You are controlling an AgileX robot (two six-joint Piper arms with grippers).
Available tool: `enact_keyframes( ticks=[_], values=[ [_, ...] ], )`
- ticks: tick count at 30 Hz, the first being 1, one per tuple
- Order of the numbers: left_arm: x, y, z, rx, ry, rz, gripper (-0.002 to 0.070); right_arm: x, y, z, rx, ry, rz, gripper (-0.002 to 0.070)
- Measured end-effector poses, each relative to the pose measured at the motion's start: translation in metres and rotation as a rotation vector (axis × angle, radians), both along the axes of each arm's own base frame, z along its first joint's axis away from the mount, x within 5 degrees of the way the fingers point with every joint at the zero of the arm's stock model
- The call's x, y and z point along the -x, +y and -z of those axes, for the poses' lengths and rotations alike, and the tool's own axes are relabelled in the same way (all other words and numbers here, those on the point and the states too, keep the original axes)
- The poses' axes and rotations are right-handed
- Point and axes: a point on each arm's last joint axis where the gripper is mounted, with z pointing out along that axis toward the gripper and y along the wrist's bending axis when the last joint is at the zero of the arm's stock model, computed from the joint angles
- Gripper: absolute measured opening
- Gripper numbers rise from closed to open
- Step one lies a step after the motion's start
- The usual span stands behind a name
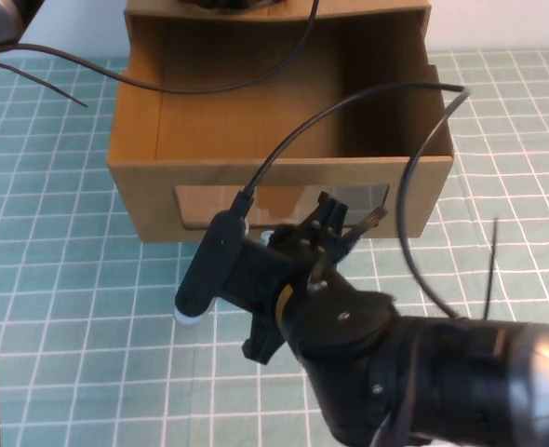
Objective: Open the shoe box
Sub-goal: 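Pull the top drawer of the cardboard box fully open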
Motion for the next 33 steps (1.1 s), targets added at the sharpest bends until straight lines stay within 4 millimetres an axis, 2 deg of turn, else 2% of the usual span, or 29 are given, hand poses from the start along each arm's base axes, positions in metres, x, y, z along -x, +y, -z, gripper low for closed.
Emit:
enact_keyframes(
  ticks=[2,4,7,11,15,20,22,24,27,33],
  values=[
    [0.001,0.001,-0.003,-0.003,-0.009,-0.004,-0.0005,0.003,-0.002,-0.009,-0.043,0.015,-0.002,0.0277],
    [0.004,0.003,-0.009,-0.016,-0.026,-0.012,-0.0005,0.007,-0.006,-0.02,-0.098,0.036,-0.003,0.032],
    [0.01,0.007,-0.021,-0.042,-0.057,-0.024,-0.0005,0.016,-0.011,-0.04,-0.224,0.097,-0.024,0.034],
    [0.025,0.015,-0.041,-0.092,-0.11,-0.034,-0.0005,0.035,-0.019,-0.077,-0.427,0.163,-0.125,0.0335],
    [0.051,0.026,-0.08,-0.088,-0.202,-0.05,-0.0005,0.048,-0.04,-0.113,-0.54,0.126,-0.167,0.027],
    [0.1,0.049,-0.135,-0.078,-0.307,-0.044,-0.0005,0.059,-0.079,-0.155,-0.625,0.045,-0.119,0.0063],
    [0.121,0.061,-0.15,-0.096,-0.319,-0.029,-0.0005,0.063,-0.096,-0.172,-0.657,0.016,-0.073,0.002],
    [0.138,0.071,-0.16,-0.114,-0.32,-0.017,-0.0005,0.064,-0.111,-0.188,-0.659,-0.023,-0.019,0.0001],
    [0.161,0.083,-0.167,-0.143,-0.313,-0.015,-0.0005,0.064,-0.128,-0.201,-0.551,-0.089,0.037,-0.0008],
    [0.214,0.105,-0.173,-0.212,-0.326,-0.071,-0.0005,0.051,-0.157,-0.196,-0.289,-0.113,0.208,-0.0011]
  ],
)
